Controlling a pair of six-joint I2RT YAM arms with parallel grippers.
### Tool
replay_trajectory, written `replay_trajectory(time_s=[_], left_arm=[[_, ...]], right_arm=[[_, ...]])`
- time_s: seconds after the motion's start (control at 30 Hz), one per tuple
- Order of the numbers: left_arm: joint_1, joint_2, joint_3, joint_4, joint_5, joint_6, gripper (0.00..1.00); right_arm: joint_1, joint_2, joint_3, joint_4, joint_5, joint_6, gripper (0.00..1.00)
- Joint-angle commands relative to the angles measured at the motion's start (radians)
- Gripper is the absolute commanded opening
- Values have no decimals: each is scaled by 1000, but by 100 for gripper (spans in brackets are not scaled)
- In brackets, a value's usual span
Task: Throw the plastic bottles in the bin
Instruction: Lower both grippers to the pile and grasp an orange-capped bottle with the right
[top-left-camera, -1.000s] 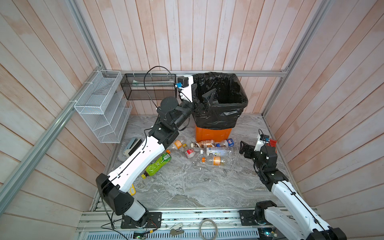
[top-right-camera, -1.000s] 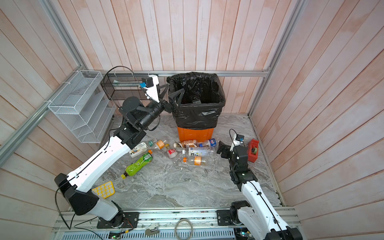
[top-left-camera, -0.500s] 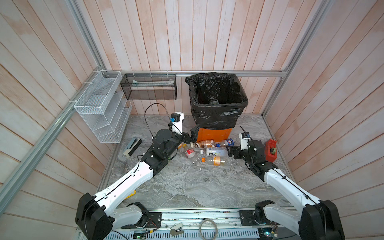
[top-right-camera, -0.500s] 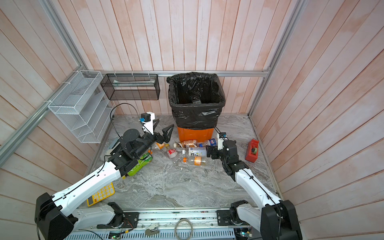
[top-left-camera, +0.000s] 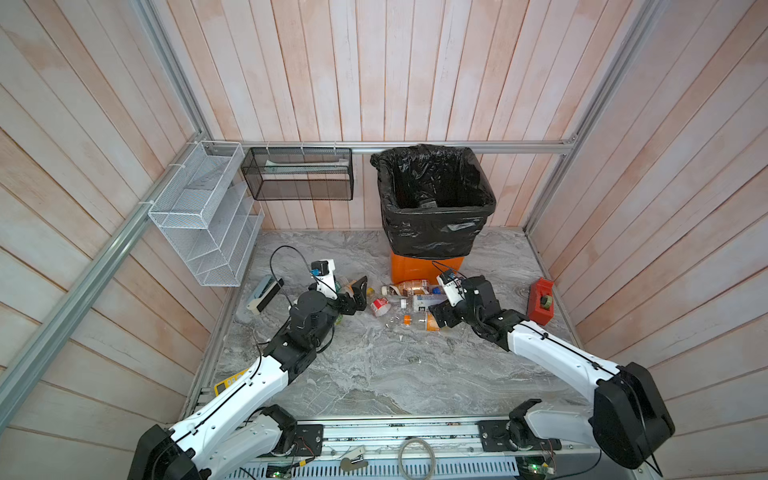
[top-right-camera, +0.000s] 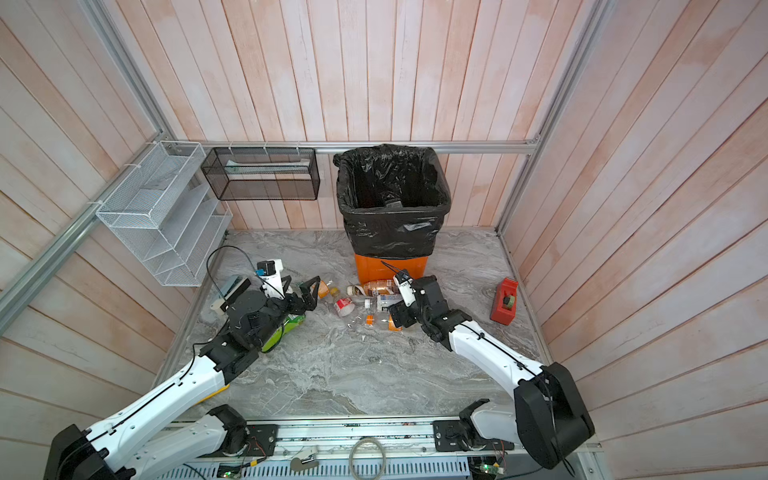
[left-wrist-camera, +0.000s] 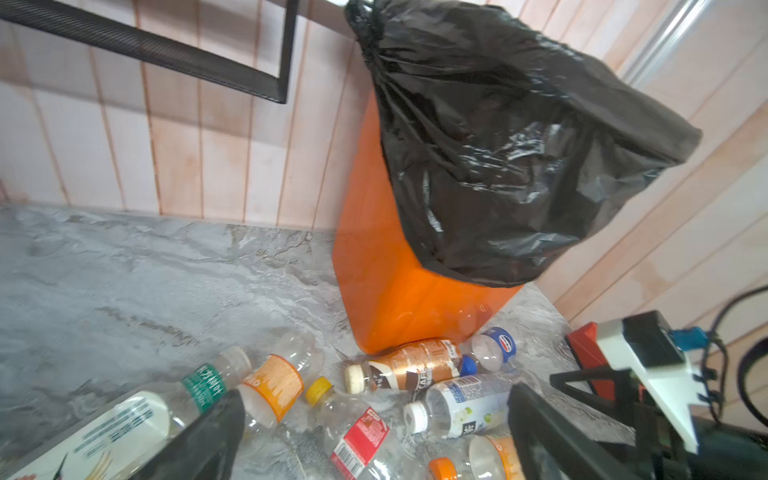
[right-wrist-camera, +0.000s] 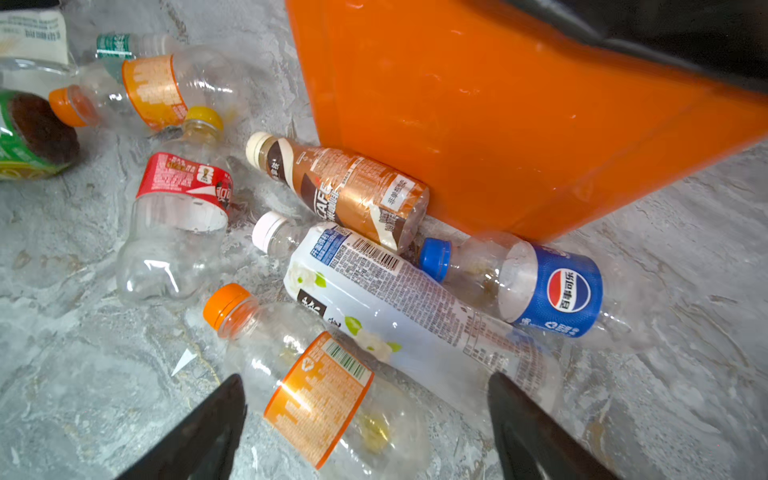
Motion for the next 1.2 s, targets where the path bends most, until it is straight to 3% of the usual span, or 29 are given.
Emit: replay_trajectory(time_s=[0.0,0.87,1.17], left_arm=[[25,-41,-37,-59,-30,-59,100],[57,-104,-112,-131,-15,-71,100],[67,-104,-115,-142,-15,-73,100]], right_arm=[[30,30,32,-60,20,-57,91],[145,274,136,-250,-13,-132,85],[186,340,162,-279,20,-105,77]])
